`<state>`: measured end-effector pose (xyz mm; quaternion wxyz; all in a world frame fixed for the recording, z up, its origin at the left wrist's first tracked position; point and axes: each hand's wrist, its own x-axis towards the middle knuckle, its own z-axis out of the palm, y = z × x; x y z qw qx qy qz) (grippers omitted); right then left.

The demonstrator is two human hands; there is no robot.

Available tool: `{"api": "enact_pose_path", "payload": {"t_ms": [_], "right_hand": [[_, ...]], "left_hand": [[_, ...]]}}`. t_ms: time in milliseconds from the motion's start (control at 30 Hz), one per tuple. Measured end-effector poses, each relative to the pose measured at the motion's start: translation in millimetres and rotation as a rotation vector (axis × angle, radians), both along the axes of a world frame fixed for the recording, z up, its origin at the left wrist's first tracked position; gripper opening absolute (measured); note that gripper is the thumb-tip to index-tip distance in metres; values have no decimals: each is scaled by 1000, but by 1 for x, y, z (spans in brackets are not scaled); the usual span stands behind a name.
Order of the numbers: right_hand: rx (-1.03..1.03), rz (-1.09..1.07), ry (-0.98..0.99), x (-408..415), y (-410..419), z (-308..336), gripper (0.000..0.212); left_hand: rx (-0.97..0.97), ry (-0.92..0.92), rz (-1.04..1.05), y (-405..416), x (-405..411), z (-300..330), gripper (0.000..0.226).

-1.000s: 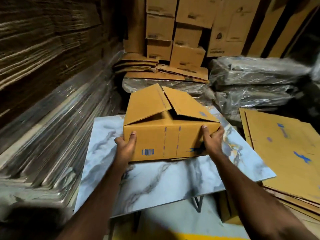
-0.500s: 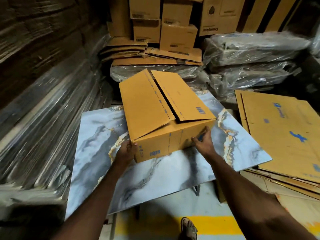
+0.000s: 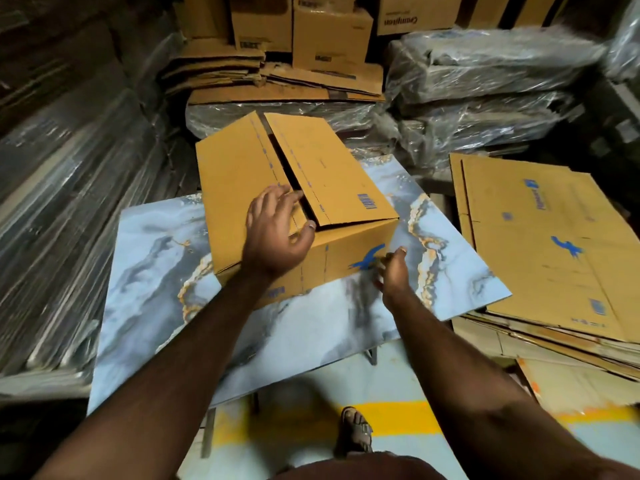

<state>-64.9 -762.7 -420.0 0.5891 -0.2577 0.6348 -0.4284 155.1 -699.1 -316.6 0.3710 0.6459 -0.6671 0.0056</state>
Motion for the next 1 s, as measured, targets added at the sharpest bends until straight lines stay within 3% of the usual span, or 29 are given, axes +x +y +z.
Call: {"api": "enact_pose_path", "payload": {"t_ms": [100,233,333,633,733,833,1000], "right_hand": [[41,-32,-80,-13,-5,-6,59],[91,-75,-99,-21,-16,-19,55],[102,-93,-277,-23,-19,-26,59],[106,20,-198,-17,-41,-66,58],[124,93,-214,-24,-64,-95,86],[209,178,-259,-19,-44,-25,77],[227,153,-269,-7,-31,13,73]], "left_hand": [[189,-140,-20,-22,-27,1,71],[452,-504,7,-40,-35,-27,88],[645,-607,-17,-42,-33,-55,99],[640,-600,-30,-41,-31,-55,98],[649,-600,-27,-35,-31,-53,97],[682,-557,-24,-28,-23,-48,94],[560,-461,53,-13,1,-35,93]]}}
